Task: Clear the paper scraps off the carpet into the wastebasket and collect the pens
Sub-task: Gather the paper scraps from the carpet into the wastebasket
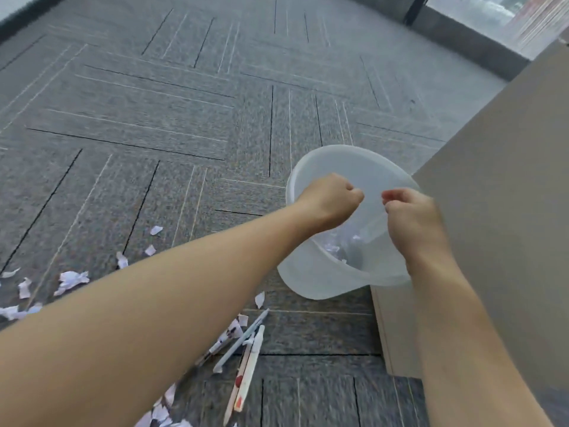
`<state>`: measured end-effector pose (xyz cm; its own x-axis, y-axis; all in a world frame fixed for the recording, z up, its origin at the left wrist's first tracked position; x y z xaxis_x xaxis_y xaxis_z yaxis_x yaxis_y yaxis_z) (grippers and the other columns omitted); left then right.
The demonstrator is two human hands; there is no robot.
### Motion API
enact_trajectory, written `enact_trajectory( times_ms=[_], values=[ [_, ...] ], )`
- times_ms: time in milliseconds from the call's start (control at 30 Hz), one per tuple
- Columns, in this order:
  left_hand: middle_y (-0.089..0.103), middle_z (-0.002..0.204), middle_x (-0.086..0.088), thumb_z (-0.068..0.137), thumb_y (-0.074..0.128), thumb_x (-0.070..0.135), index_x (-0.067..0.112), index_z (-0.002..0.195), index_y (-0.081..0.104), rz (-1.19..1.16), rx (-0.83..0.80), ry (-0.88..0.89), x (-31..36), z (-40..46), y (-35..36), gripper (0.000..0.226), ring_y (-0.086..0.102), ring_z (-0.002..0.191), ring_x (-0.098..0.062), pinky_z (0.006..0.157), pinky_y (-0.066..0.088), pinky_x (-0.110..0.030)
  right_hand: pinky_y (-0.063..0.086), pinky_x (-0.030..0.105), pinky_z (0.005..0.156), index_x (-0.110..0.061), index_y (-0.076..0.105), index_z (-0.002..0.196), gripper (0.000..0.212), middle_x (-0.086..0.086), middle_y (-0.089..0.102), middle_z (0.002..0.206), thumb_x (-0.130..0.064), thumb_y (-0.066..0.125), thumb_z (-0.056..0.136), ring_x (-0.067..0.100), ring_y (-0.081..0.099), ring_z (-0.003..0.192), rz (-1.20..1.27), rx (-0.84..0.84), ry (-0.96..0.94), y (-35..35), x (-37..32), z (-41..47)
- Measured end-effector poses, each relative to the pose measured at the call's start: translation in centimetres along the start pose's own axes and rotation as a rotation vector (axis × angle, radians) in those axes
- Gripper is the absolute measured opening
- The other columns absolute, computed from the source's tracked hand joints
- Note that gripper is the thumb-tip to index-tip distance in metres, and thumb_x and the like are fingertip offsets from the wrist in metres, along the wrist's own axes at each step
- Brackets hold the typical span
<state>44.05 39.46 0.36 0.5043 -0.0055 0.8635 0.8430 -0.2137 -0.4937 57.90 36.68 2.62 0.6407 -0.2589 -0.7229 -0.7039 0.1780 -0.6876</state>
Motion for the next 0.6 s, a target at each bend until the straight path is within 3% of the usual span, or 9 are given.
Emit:
enact_trajectory(
  times_ms=[100,167,300,400,467,533,600],
  values=[
    [0.050,0.051,0.004,0.094,0.046,0.018,0.008,0.085,0.071,-0.088,0.189,0.102,0.5,-1.1,-3.4,0.028,0.043,0.048,-0.011,0.049,0.034,-0.025,0.053,0.051,0.087,-0.023,0.067,0.089,0.031,-0.003,0.071,0.089,-0.014,0.041,0.076,0.024,0.067,0.089,0.186,0.087,-0.112,0.3,-2.6,-1.6],
    [0.062,0.062,-0.001,0.096,0.045,0.020,0.012,0.086,0.070,-0.142,0.345,0.186,-0.2,-3.0,-6.9,0.029,0.051,0.053,-0.009,0.052,0.038,-0.025,0.056,0.050,0.078,-0.023,0.066,0.085,0.030,-0.004,0.069,0.080,-0.007,0.041,0.080,0.021,0.068,0.076,0.307,0.062,-0.222,1.5,-5.1,-3.3],
    [0.070,0.082,-0.004,0.096,0.041,0.022,0.009,0.088,0.068,-0.151,0.562,0.130,-7.9,-8.2,-13.3,0.031,0.064,0.080,-0.015,0.075,0.052,-0.035,0.055,0.046,0.060,-0.020,0.066,0.080,0.028,-0.004,0.067,0.074,-0.002,0.044,0.082,0.022,0.064,0.063,0.455,-0.185,-0.485,8.1,-10.5,-9.1],
    [0.070,0.087,-0.002,0.093,0.040,0.024,0.011,0.091,0.069,-0.085,0.571,-0.049,-16.7,-12.8,-15.7,0.031,0.064,0.087,-0.013,0.083,0.052,-0.040,0.052,0.043,0.056,-0.019,0.066,0.083,0.027,-0.003,0.068,0.077,-0.001,0.046,0.085,0.025,0.062,0.063,0.399,-0.402,-0.535,16.5,-10.7,-13.0],
    [0.071,0.092,-0.003,0.092,0.039,0.028,0.014,0.095,0.069,-0.036,0.527,-0.173,-22.0,-16.2,-16.2,0.033,0.064,0.092,-0.015,0.085,0.051,-0.043,0.049,0.034,0.064,-0.017,0.069,0.095,0.027,-0.003,0.070,0.089,-0.002,0.048,0.089,0.015,0.061,0.071,0.262,-0.531,-0.544,22.4,-8.7,-14.7],
    [0.071,0.101,-0.009,0.093,0.038,0.030,0.017,0.104,0.068,0.028,0.473,-0.289,-26.2,-19.6,-16.3,0.034,0.063,0.098,-0.022,0.089,0.049,-0.043,0.047,0.033,0.086,-0.016,0.064,0.119,0.031,0.002,0.067,0.117,-0.007,0.046,0.095,0.016,0.059,0.102,0.035,-0.645,-0.559,27.9,-5.5,-15.5],
    [0.065,0.119,-0.008,0.098,0.039,0.022,0.013,0.116,0.063,0.092,0.412,-0.387,-29.7,-23.1,-16.3,0.032,0.057,0.113,-0.022,0.096,0.044,-0.035,0.033,0.036,0.108,-0.017,0.045,0.141,0.043,0.005,0.046,0.146,-0.017,0.045,0.099,0.023,0.038,0.135,-0.209,-0.783,-0.572,32.4,-2.2,-16.2]
  ],
)
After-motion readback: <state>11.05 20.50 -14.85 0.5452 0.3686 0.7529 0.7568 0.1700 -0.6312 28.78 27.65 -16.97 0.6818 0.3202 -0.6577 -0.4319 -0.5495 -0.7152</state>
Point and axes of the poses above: each hand's wrist, its own z-axis towards the middle knuckle, its own y-axis out of the palm, x = y × z, the point moved 5 cm from there along z, towards the middle knuckle
